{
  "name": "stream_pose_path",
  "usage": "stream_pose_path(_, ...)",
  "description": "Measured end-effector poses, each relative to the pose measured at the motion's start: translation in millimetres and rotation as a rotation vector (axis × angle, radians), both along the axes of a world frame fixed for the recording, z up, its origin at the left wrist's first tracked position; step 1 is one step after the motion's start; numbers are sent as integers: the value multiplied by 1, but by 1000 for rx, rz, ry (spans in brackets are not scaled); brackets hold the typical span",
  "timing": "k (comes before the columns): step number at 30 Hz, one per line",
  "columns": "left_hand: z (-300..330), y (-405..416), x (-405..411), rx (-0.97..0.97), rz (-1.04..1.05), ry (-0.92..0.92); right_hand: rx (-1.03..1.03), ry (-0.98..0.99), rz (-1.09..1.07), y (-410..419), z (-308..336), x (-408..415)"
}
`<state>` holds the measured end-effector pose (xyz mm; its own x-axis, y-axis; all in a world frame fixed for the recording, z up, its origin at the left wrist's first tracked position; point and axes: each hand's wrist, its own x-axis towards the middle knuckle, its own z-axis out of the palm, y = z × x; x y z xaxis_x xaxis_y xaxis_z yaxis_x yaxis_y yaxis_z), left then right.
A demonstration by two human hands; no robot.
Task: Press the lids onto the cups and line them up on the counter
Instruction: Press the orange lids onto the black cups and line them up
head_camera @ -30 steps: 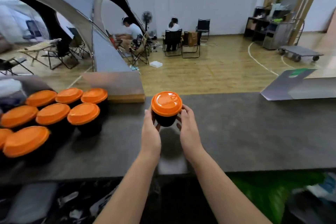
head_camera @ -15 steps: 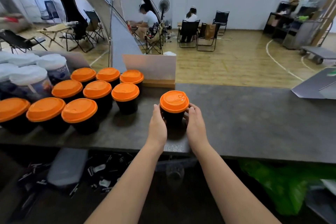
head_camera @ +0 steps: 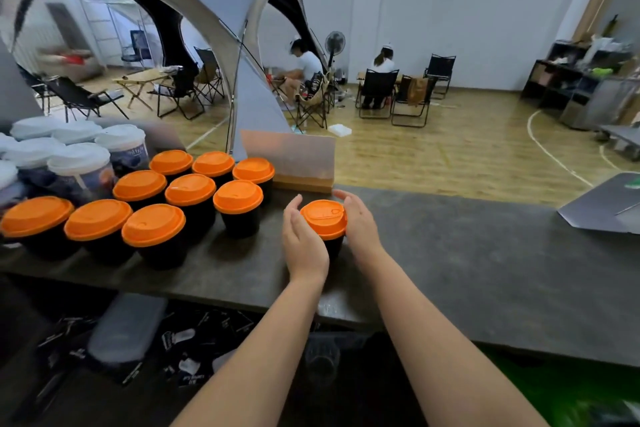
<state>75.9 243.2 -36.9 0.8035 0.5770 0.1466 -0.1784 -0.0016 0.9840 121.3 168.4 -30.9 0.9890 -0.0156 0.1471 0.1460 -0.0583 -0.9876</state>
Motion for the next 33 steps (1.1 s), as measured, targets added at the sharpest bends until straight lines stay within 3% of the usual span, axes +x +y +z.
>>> stream_pose_path(3,-9,1,8,16,-29,22,18,23,110,2,-6,5)
stream_pose_path(10,-26,7,8,224,11,-134,47,-137,84,1,-22,7)
stream_pose_path(22,-29,21,14,346,-77,-103,64,-132,63,0,-24,-1)
stream_pose_path(29,-15,28,13,195,87,-50,-14,-132,-43,2,-28,-36)
stream_pose_path(33,-20,18,2,137,-137,-72,-150,-186,-60,2,-28,-40)
